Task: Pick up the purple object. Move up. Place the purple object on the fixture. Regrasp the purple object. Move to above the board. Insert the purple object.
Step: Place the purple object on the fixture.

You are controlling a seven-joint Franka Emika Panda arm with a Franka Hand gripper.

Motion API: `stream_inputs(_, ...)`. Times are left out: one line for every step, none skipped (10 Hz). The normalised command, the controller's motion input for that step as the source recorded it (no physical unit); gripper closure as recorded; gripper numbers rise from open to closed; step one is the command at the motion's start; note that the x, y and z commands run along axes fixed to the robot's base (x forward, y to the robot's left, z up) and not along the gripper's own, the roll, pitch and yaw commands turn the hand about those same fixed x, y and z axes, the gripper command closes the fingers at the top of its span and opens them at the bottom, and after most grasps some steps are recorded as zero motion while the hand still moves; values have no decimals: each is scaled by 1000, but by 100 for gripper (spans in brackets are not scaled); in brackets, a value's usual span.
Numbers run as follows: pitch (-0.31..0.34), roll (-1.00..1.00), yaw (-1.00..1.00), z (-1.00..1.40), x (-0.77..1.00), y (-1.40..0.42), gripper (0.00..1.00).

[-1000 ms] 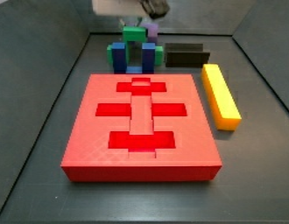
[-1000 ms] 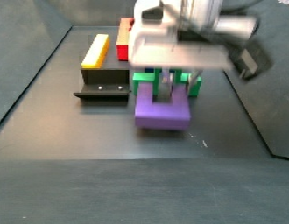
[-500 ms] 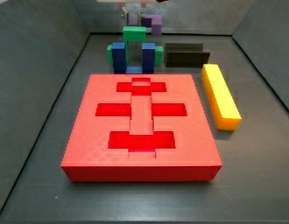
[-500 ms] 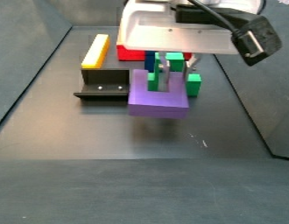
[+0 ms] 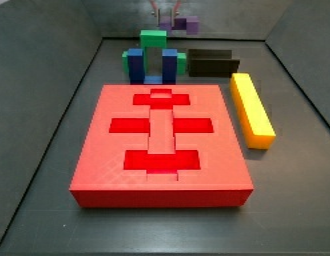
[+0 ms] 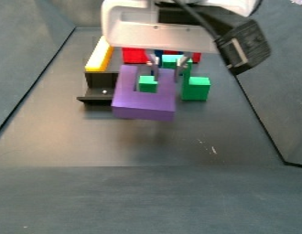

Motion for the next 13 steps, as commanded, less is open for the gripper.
stream_inputs(0,-803,237,97,169,89,100)
stream_inputs(0,-6,0,0,0,-3,100)
stream_inputs(0,-814,103,271,331,0,100)
stream_inputs(0,-643,183,346,517,-229,100)
stream_inputs(0,-629,189,346,503,-243,100)
stream_inputs(49,-694,220,457,460,-120,100)
stream_inputs(0,0,0,0,40,0,100)
stream_inputs(0,-20,0,0,0,0,100)
stream_inputs(117,-80,137,186,509,-220,100)
stream_inputs(240,-100,69,646,771,-589,100)
stream_inputs(234,-146,0,714,771,-717,100)
stream_inputs(271,-203,0,683,780,-766,100)
stream_inputs(309,-314,0,466,823,-711,100)
